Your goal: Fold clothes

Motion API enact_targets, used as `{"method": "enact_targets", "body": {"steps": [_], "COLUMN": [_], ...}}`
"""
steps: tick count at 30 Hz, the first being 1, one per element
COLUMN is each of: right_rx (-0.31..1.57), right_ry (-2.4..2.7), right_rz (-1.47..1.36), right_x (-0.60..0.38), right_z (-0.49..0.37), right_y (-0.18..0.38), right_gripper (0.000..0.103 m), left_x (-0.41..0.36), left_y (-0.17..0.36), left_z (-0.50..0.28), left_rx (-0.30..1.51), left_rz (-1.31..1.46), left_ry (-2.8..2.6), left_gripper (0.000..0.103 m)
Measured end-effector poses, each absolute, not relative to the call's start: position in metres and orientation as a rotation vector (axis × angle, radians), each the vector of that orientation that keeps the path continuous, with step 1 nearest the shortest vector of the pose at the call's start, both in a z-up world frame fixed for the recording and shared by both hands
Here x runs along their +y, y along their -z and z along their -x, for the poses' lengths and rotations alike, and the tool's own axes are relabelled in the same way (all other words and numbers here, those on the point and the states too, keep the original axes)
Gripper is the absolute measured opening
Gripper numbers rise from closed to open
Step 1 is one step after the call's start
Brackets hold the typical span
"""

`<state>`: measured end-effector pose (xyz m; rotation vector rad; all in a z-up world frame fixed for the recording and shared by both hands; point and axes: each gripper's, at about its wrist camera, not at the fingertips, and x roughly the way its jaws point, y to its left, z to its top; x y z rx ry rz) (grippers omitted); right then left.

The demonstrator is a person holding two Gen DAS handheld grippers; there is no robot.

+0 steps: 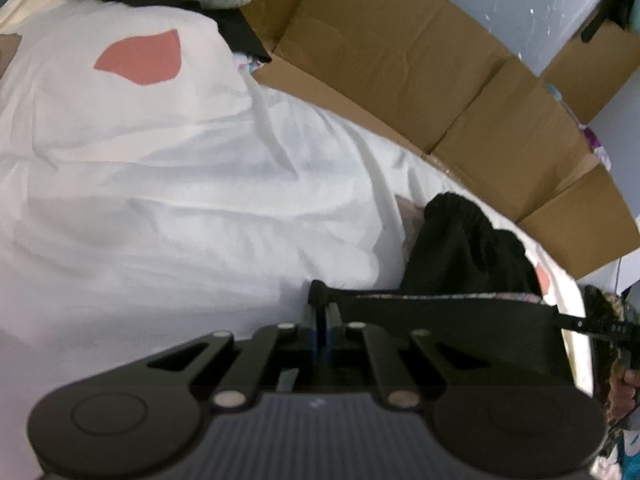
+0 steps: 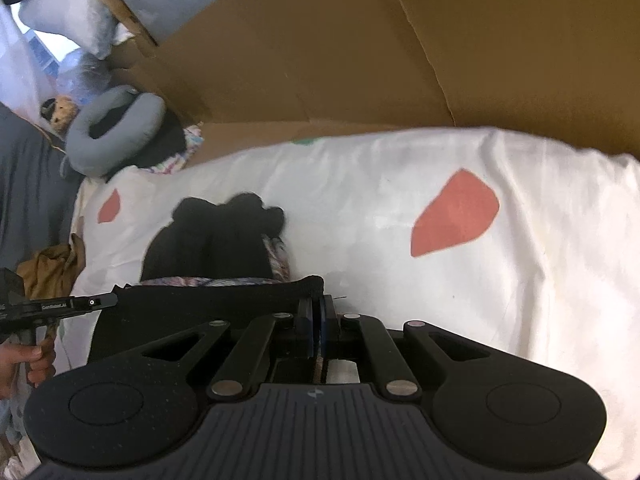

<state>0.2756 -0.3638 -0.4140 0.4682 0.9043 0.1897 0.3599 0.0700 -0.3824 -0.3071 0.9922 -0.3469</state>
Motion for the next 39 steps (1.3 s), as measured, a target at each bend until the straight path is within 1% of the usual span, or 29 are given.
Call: {"method": "enact_targets", "body": {"steps": [2, 4, 7, 8, 9, 11, 14, 19, 21, 22, 23, 24, 31, 36, 37, 39], "right_rx": [0.908, 0.914, 0.926, 0.931, 0.935, 0.935, 0.924, 0.915, 0.921, 0.923, 0.921, 0.919, 0.872, 0.888, 0.895, 0.909], "right_ry": [-0.192, -0.195, -0.202, -0.202, -0.199, -0.194, -0.194, -0.218, -0.232, -0.235, -0.235, -0.234, -0.19, -0.171, -0.171, -0.172], "right_rz": [-0.481, -0.49, -0.477, -0.465, -0.455, -0.456, -0.48, -0.509, -0.506, -0.498, -0.489, -0.483, -0.451, -0.459, -0.464, -0.47], "right_x": [-0.362, -0.36, -0.356, -0.355, -0.354, -0.355, -0.359, -0.362, -0.358, -0.356, -0.354, -0.352, -0.353, -0.353, -0.352, -0.35], "right_z": [-0.277, -0.277, -0.277, -0.277, -0.277, -0.276, -0.273, -0.27, -0.271, -0.271, -0.271, -0.272, -0.266, -0.27, -0.271, -0.273], "right_y": [0.42, 0.423, 0.425, 0.425, 0.425, 0.424, 0.421, 0.419, 0.42, 0.42, 0.42, 0.419, 0.409, 0.416, 0.418, 0.421], "right_gripper": [0.001, 0.002, 0.007, 0.012, 0.015, 0.021, 0.025, 0.025, 0.024, 0.022, 0.015, 0.001, 0.001, 0.001, 0.002, 0.005], "left_x": [0.068, 0.068, 0.065, 0.064, 0.063, 0.063, 0.063, 0.059, 0.057, 0.055, 0.054, 0.052, 0.049, 0.043, 0.043, 0.042], "left_y": [0.385, 0.385, 0.386, 0.386, 0.385, 0.383, 0.378, 0.38, 0.379, 0.377, 0.375, 0.373, 0.367, 0.376, 0.379, 0.38], "left_z": [-0.362, -0.362, -0.361, -0.361, -0.361, -0.36, -0.357, -0.357, -0.357, -0.357, -0.355, -0.354, -0.356, -0.362, -0.363, -0.363], "left_rx": [0.999, 1.0, 0.992, 0.991, 0.99, 0.994, 0.991, 0.985, 0.971, 0.96, 0.947, 0.938, 0.89, 0.919, 0.927, 0.932], "left_rz": [0.289, 0.278, 0.246, 0.233, 0.221, 0.203, 0.19, 0.168, 0.163, 0.151, 0.134, 0.125, 0.129, 0.102, 0.099, 0.085], "left_ry": [0.341, 0.339, 0.341, 0.343, 0.346, 0.352, 0.375, 0.399, 0.404, 0.406, 0.408, 0.411, 0.373, 0.381, 0.381, 0.374], "left_gripper": [0.013, 0.015, 0.018, 0.018, 0.018, 0.023, 0.025, 0.024, 0.012, 0.006, 0.006, 0.005, 0.004, 0.005, 0.006, 0.011]}}
